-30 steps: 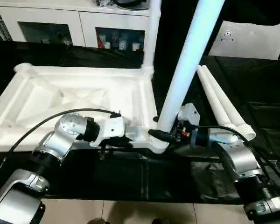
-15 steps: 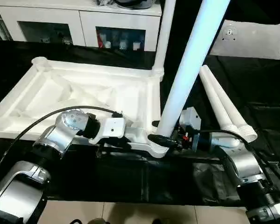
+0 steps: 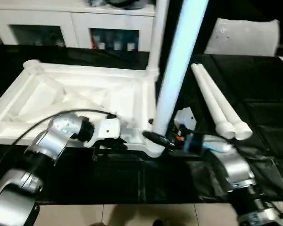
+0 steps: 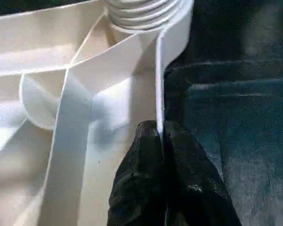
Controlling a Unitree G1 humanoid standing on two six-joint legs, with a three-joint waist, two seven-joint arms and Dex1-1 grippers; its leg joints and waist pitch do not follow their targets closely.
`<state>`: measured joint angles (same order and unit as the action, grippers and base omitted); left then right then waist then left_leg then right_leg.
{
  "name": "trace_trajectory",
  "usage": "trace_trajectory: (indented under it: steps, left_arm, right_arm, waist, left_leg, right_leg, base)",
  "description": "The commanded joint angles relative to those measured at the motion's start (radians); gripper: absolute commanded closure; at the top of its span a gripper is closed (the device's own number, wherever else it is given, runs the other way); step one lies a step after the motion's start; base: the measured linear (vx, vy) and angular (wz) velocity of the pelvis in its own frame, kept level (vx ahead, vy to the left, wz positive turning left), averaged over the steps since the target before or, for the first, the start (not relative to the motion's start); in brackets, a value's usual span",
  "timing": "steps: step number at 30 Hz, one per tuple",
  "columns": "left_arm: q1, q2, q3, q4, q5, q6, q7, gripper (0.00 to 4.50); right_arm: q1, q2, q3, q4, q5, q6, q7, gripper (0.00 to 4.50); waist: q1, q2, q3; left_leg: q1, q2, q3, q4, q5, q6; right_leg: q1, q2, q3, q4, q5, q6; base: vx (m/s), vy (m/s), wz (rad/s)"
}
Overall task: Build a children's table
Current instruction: Insert table leg to table base
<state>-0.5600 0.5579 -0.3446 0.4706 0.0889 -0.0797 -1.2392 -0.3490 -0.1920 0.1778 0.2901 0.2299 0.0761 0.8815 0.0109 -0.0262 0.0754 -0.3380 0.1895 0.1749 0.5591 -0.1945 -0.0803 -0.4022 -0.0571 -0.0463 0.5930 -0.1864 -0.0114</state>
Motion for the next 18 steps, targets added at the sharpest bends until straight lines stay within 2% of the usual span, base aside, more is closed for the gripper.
trace_trajectory:
  steps: [1,2,3,4,5,6,7,8,9,10,11,12,14,16,18]
  left_arm:
    - [0.036,-0.007,0.025,-0.069,0.020,0.083,0.103,4.50]
    - [0.087,-0.016,0.047,-0.150,0.023,0.155,0.146,4.50]
    - [0.087,-0.016,0.047,-0.150,0.023,0.155,0.146,4.50]
    - [0.205,-0.100,0.078,-0.326,0.029,0.335,0.262,4.50]
    - [0.210,-0.105,0.079,-0.333,0.029,0.343,0.267,4.50]
    - [0.228,-0.139,0.076,-0.365,0.032,0.384,0.303,4.50]
    - [0.232,-0.149,0.074,-0.374,0.033,0.396,0.313,4.50]
    - [0.236,-0.172,0.069,-0.394,0.038,0.427,0.339,4.50]
    - [0.238,-0.187,0.065,-0.407,0.042,0.447,0.356,4.50]
    - [0.224,-0.215,0.050,-0.402,0.070,0.456,0.392,4.50]
    - [0.216,-0.225,0.043,-0.398,0.084,0.461,0.406,4.50]
    - [0.213,-0.228,0.041,-0.394,0.086,0.460,0.410,4.50]
    - [0.207,-0.231,0.032,-0.395,0.099,0.465,0.416,4.50]
    - [0.213,-0.228,0.032,-0.416,0.118,0.492,0.418,4.50]
    - [0.214,-0.221,0.031,-0.427,0.123,0.512,0.424,4.50]
  right_arm:
    - [0.027,0.017,0.028,0.100,-0.061,0.040,-0.072,2.60]
    - [0.018,0.036,0.010,0.121,-0.072,0.028,-0.130,2.60]
    - [0.018,0.036,0.010,0.121,-0.072,0.028,-0.130,2.60]
    - [-0.008,0.091,-0.036,0.175,-0.094,0.006,-0.282,2.60]
    - [-0.009,0.094,-0.038,0.177,-0.096,0.005,-0.290,2.60]
    - [-0.015,0.109,-0.046,0.187,-0.099,0.000,-0.326,2.60]
    - [-0.016,0.114,-0.047,0.190,-0.100,-0.001,-0.335,2.60]
    - [-0.019,0.123,-0.050,0.196,-0.103,-0.005,-0.354,2.60]
    - [-0.021,0.129,-0.052,0.200,-0.104,-0.007,-0.366,2.60]
    - [-0.024,0.142,-0.056,0.208,-0.108,-0.014,-0.390,2.60]
    - [-0.025,0.148,-0.058,0.212,-0.110,-0.017,-0.400,2.60]
    - [-0.026,0.149,-0.058,0.214,-0.111,-0.017,-0.403,2.60]
    - [-0.027,0.155,-0.061,0.224,-0.112,-0.019,-0.412,2.60]
    - [-0.031,0.161,-0.064,0.239,-0.116,-0.027,-0.420,2.60]
    - [-0.033,0.163,-0.067,0.248,-0.117,-0.030,-0.427,2.60]
  waist:
    - [0.001,0.008,-0.020]
    - [-0.010,0.008,-0.015]
    - [-0.015,0.010,-0.011]
    - [-0.027,0.004,-0.019]
    - [-0.036,0.008,-0.017]
    - [-0.042,0.007,-0.012]
    - [-0.044,0.011,-0.013]
    - [-0.048,0.002,-0.015]
    - [-0.048,0.007,-0.015]
    - [-0.047,0.002,-0.017]
    - [-0.049,-0.003,-0.015]
    - [-0.045,-0.004,-0.014]
    - [-0.043,-0.006,-0.014]
    - [-0.042,-0.007,-0.011]
    - [-0.044,-0.005,-0.012]
  left_leg:
    - [0.003,0.042,-0.027,-0.074,-0.407,-0.008]
    - [-0.002,0.042,-0.032,-0.078,-0.415,-0.012]
    - [-0.005,0.040,-0.035,-0.080,-0.431,-0.012]
    - [0.000,0.043,-0.039,-0.079,-0.453,-0.020]
    - [-0.008,0.045,-0.042,-0.086,-0.438,-0.026]
    - [-0.017,0.043,-0.045,-0.090,-0.449,-0.019]
    - [0.001,0.040,-0.042,-0.083,-0.487,-0.014]
    - [0.001,0.037,-0.040,-0.080,-0.485,-0.007]
    - [0.002,0.039,-0.041,-0.082,-0.489,-0.008]
    - [0.005,0.041,-0.037,-0.083,-0.487,-0.003]
    - [0.005,0.038,-0.033,-0.082,-0.495,0.005]
    - [0.010,0.033,-0.032,-0.078,-0.497,0.012]
    - [0.005,0.032,-0.035,-0.079,-0.486,0.018]
    - [0.009,0.031,-0.036,-0.078,-0.502,0.016]
    - [0.009,0.032,-0.041,-0.081,-0.524,0.011]
  right_leg:
    - [0.014,-0.088,0.049,-0.111,-0.672,-0.103]
    - [0.013,-0.088,0.047,-0.112,-0.695,-0.094]
    - [0.012,-0.085,0.042,-0.115,-0.715,-0.087]
    - [0.015,-0.090,0.039,-0.118,-0.737,-0.072]
    - [0.020,-0.090,0.036,-0.110,-0.693,-0.093]
    - [0.023,-0.084,0.028,-0.119,-0.699,-0.084]
    - [0.007,-0.079,0.031,-0.127,-0.699,-0.082]
    - [0.007,-0.079,0.032,-0.130,-0.686,-0.084]
    - [0.008,-0.080,0.034,-0.125,-0.662,-0.093]
    - [0.007,-0.076,0.035,-0.125,-0.620,-0.102]
    - [0.003,-0.073,0.035,-0.131,-0.617,-0.097]
    - [-0.001,-0.075,0.036,-0.136,-0.650,-0.086]
    - [0.003,-0.079,0.036,-0.140,-0.688,-0.067]
    - [-0.003,-0.079,0.032,-0.146,-0.719,-0.053]
    - [0.001,-0.080,0.026,-0.149,-0.724,-0.044]
  base:
    - [0.000,0.000,0.00]
    - [0.000,0.000,0.00]
    - [0.000,0.000,0.00]
    - [0.000,0.000,0.00]
    - [-0.043,0.042,-0.19]
    - [-0.025,0.055,-0.19]
    - [-0.025,0.055,-0.19]
    - [0.000,0.000,0.00]
    - [0.000,0.000,0.00]
    - [0.000,0.000,0.00]
    - [0.000,0.000,0.00]
    - [0.000,0.000,0.00]
    - [0.000,0.000,0.00]
    - [0.000,0.000,0.00]
    - [0.000,0.000,0.00]
